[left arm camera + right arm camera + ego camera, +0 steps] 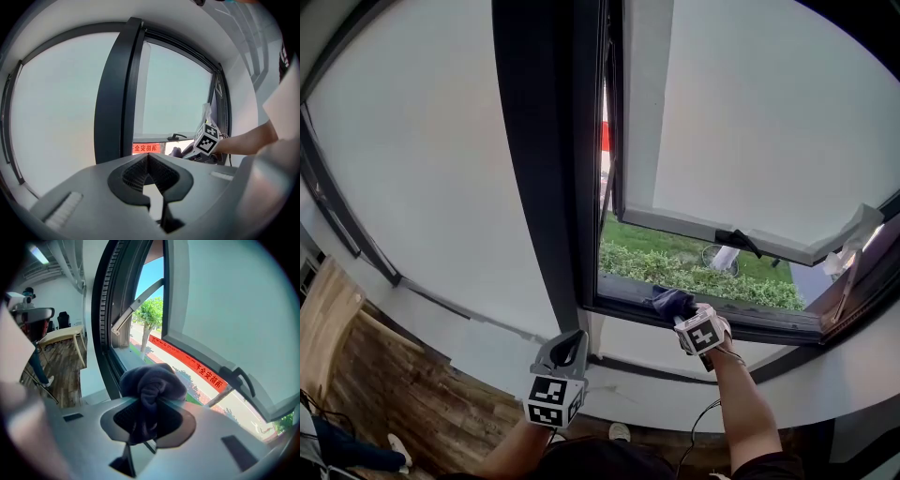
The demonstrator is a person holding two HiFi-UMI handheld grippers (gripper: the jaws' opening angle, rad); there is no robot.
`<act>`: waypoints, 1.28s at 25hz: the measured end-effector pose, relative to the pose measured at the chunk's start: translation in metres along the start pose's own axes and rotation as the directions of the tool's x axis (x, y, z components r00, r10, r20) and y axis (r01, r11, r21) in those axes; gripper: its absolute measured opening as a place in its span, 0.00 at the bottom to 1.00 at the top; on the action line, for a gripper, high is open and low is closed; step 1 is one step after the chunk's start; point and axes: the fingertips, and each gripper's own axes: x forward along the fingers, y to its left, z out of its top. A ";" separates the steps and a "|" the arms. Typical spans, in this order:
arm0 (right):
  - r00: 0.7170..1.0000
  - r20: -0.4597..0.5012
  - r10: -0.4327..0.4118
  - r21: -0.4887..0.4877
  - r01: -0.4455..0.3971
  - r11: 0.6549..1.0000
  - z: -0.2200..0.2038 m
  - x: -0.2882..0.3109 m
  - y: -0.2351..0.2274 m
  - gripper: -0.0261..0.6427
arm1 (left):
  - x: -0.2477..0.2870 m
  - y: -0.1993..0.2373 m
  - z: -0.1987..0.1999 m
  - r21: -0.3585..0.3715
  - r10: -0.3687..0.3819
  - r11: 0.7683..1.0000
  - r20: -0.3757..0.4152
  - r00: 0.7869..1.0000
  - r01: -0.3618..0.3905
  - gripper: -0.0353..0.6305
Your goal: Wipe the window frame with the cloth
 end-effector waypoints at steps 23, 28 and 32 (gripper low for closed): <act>0.738 0.530 -0.417 0.335 0.269 0.903 0.044 -0.119 -0.006 0.16 | 0.017 -0.032 0.034 0.005 -0.089 0.996 0.076 0.993 0.089 0.06; 0.615 0.632 -0.471 0.429 0.229 0.874 0.060 -0.177 0.022 0.16 | 0.017 -0.042 0.051 0.011 -0.110 0.994 0.139 0.984 0.109 0.06; 0.555 0.600 -0.576 0.556 0.229 0.799 0.043 -0.210 0.032 0.16 | 0.018 -0.047 0.050 0.007 -0.127 0.992 0.144 0.981 0.127 0.06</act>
